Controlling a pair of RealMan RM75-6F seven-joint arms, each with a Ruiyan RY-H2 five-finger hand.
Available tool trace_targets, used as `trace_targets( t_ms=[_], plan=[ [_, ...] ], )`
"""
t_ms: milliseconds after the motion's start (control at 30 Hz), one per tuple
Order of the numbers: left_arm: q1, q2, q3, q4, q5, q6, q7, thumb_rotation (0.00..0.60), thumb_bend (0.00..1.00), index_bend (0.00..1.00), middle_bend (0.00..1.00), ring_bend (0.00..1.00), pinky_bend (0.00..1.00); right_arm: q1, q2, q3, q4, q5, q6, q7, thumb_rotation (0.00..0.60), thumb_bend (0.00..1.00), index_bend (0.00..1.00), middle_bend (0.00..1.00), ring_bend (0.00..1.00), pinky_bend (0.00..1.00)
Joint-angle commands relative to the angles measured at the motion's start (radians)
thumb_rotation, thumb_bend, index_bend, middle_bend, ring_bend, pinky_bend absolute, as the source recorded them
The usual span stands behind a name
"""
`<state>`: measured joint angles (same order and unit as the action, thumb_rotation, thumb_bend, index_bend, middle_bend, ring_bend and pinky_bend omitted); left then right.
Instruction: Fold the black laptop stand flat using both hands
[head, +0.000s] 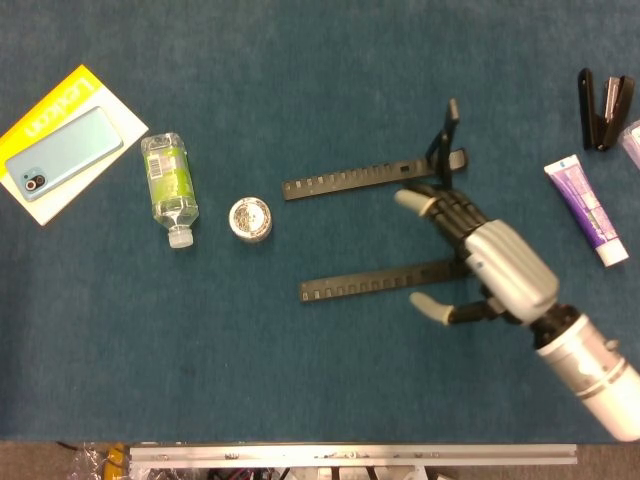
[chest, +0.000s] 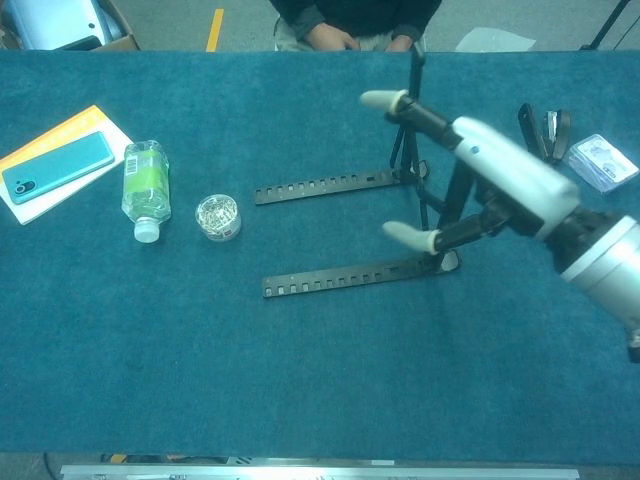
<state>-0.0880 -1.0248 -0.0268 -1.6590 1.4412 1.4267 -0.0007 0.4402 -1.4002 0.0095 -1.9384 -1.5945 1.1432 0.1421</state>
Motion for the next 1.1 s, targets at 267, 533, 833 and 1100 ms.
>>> trace_targets(
  t_ms=[267,533,833,1100],
  plan=[
    [0.004,0.006,0.0,0.001,0.003,0.006,-0.006,0.6,0.4,0.0,0.0,0.0,0.0,0.063,-0.115,0.026,-0.001,0.045,-0.087,-0.057,0.6,0.24,0.0,0.0,0.0,0.0],
    [0.008,0.011,0.0,0.001,0.01,0.013,-0.014,0.6,0.4,0.0,0.0,0.0,0.0,0.074,-0.133,0.035,-0.018,0.046,-0.079,-0.071,0.6,0.24,0.0,0.0,0.0,0.0],
    [-0.001,0.014,0.009,-0.001,0.048,0.011,-0.011,0.6,0.4,0.0,0.0,0.0,0.0,0.063,-0.078,0.041,-0.026,0.07,-0.053,-0.081,0.6,0.24,0.0,0.0,0.0,0.0],
    [-0.032,0.047,0.043,-0.059,0.147,-0.02,0.012,0.6,0.4,0.0,0.0,0.0,0.0,0.098,0.015,0.092,-0.052,0.19,-0.112,-0.148,0.6,0.24,0.0,0.03,0.0,0.01]
  ],
)
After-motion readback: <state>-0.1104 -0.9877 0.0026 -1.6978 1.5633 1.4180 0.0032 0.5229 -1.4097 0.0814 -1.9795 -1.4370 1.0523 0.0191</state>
